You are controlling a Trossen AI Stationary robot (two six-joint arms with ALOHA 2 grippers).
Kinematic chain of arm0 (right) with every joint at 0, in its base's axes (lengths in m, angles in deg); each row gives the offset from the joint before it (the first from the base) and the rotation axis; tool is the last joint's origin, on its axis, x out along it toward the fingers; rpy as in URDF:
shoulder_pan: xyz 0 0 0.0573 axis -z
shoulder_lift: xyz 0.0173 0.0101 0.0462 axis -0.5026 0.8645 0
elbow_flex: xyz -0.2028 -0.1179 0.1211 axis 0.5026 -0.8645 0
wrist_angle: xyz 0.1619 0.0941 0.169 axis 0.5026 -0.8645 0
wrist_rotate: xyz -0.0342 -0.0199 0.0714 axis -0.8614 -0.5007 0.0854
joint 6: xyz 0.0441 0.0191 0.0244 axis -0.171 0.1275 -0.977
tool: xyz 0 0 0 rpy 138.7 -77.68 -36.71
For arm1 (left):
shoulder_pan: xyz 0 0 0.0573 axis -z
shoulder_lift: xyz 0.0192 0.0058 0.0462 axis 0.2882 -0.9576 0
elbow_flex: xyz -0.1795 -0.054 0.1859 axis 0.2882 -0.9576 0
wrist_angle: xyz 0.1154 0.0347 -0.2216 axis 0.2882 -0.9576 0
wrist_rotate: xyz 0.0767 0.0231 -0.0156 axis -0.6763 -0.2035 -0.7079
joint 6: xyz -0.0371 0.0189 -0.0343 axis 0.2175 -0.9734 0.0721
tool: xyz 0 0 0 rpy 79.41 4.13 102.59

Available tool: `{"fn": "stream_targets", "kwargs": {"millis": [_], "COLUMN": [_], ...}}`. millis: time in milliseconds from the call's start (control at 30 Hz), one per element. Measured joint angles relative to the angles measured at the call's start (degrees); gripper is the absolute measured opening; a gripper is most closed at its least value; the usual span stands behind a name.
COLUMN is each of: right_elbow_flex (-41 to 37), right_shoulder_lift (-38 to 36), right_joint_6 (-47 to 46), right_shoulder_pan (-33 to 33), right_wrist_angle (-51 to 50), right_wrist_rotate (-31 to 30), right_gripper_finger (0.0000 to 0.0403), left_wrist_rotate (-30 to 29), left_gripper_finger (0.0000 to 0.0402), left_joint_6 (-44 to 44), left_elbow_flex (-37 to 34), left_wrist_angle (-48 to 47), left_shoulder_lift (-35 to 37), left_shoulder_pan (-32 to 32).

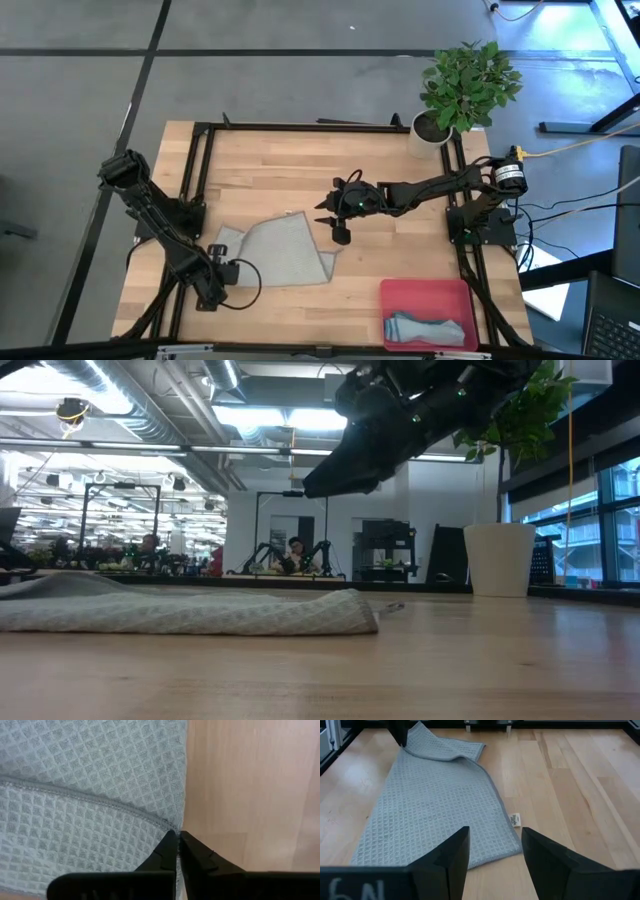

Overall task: Roll microfiber towels into tight, uniform cylinder then place into a basket
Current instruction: Fold the gray towel

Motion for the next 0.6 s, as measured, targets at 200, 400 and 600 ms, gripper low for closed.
{"fn": "stream_targets", "kwargs": {"millis": [200,400,600], "right_elbow_flex": [0.0,0.0,0.0], "right_shoulder_lift": [0.0,0.0,0.0], "right_joint_6": [0.0,-0.1,-0.1], "right_shoulder_pan": [0.0,0.0,0.0], "right_wrist_angle": [0.0,0.0,0.0], "right_wrist_rotate": [0.0,0.0,0.0], "right_gripper_finger": [0.018,0.018,0.018], "left_wrist_rotate": [0.0,0.0,0.0], "left_gripper_finger": [0.0031,0.0055,0.0045], "left_joint_6": [0.1,0.1,-0.1], "left_elbow_flex": [-0.1,-0.1,-0.1], "left_wrist_angle": [0.0,0.0,0.0], "left_shoulder_lift": [0.0,0.0,0.0], "left_shoulder_pan": [0.0,0.0,0.0]}}
